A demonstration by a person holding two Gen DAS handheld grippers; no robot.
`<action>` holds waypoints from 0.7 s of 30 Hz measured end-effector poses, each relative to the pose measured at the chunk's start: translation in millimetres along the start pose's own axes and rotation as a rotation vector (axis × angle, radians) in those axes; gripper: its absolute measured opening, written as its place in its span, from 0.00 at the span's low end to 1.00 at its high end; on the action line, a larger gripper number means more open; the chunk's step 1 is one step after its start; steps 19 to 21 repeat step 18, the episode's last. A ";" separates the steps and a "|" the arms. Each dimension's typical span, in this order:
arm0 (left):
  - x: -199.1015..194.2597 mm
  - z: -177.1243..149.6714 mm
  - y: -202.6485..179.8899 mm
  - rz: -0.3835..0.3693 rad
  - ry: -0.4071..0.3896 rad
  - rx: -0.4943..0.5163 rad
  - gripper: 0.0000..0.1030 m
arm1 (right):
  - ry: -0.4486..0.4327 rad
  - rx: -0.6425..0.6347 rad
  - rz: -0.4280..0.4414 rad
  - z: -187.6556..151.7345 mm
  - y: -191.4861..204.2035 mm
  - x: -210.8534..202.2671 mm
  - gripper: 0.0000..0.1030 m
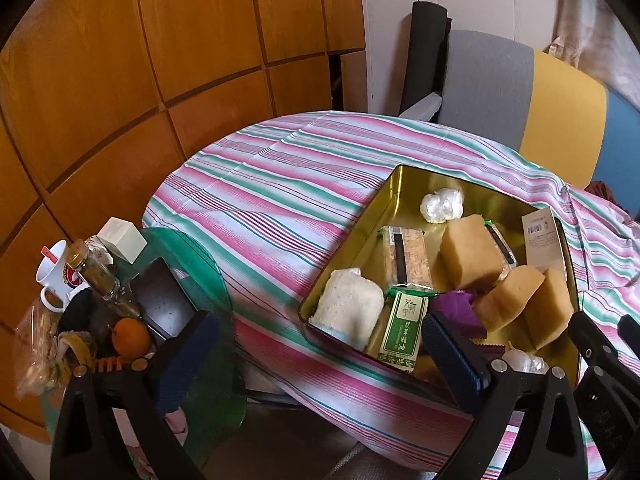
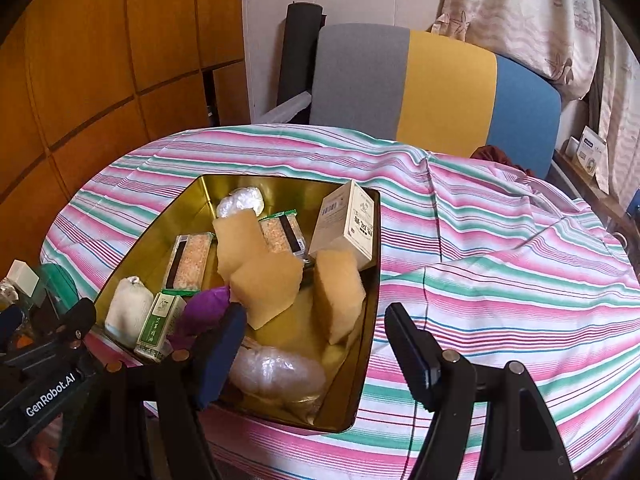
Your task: Organize objects
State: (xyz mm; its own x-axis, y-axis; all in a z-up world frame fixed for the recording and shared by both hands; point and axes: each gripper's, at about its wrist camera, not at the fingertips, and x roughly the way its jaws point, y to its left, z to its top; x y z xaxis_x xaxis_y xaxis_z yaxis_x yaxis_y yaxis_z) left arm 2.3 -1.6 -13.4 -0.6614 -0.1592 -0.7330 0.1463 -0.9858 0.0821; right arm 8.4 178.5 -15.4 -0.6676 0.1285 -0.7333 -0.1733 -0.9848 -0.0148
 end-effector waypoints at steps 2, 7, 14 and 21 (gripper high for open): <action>1.7 -0.6 -0.9 -0.008 0.008 0.003 1.00 | 0.000 0.000 -0.004 -0.4 0.0 0.0 0.71; 2.7 -3.5 -4.9 -0.043 0.014 0.013 1.00 | 0.003 -0.002 -0.012 -2.4 -0.1 0.9 0.71; 1.2 -4.9 -10.1 -0.057 0.010 0.029 1.00 | 0.002 0.002 -0.017 -3.6 -2.1 1.6 0.71; 4.7 -6.8 -10.3 -0.074 0.032 0.031 1.00 | 0.004 0.001 -0.019 -3.9 -3.0 2.2 0.71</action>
